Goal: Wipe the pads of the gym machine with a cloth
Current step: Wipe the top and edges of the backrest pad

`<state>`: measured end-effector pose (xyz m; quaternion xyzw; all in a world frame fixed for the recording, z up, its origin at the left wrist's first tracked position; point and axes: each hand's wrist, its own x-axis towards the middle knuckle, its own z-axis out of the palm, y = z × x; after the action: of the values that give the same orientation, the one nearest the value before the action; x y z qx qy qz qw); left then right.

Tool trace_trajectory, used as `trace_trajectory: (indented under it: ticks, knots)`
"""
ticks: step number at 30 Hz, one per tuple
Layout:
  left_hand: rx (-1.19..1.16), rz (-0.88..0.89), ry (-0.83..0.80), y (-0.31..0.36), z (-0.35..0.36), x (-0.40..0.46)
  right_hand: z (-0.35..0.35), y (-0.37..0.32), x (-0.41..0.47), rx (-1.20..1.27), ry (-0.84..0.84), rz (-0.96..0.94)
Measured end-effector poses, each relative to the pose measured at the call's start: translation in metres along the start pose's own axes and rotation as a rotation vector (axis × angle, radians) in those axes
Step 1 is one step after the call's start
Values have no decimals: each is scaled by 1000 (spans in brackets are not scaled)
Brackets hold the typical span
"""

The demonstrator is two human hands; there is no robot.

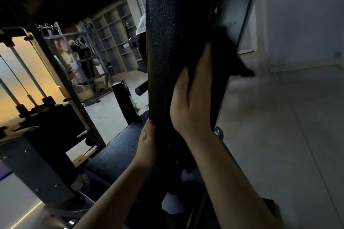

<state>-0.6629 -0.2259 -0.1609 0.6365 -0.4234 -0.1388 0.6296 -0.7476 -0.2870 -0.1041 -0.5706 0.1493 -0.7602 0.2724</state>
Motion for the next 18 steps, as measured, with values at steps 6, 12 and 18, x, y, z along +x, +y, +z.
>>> trace_trajectory:
  ticks: [6, 12, 18]
  knots:
    - [-43, -11, -56, 3, -2, -2, -3, -23, 28, -32, 13, -70]
    - [16, -81, -156, 8, -11, -9, -11, 31, -104, -243, -224, 56]
    - [70, 195, -104, 37, -2, -20, -49, 37, -125, -7, -9, 388]
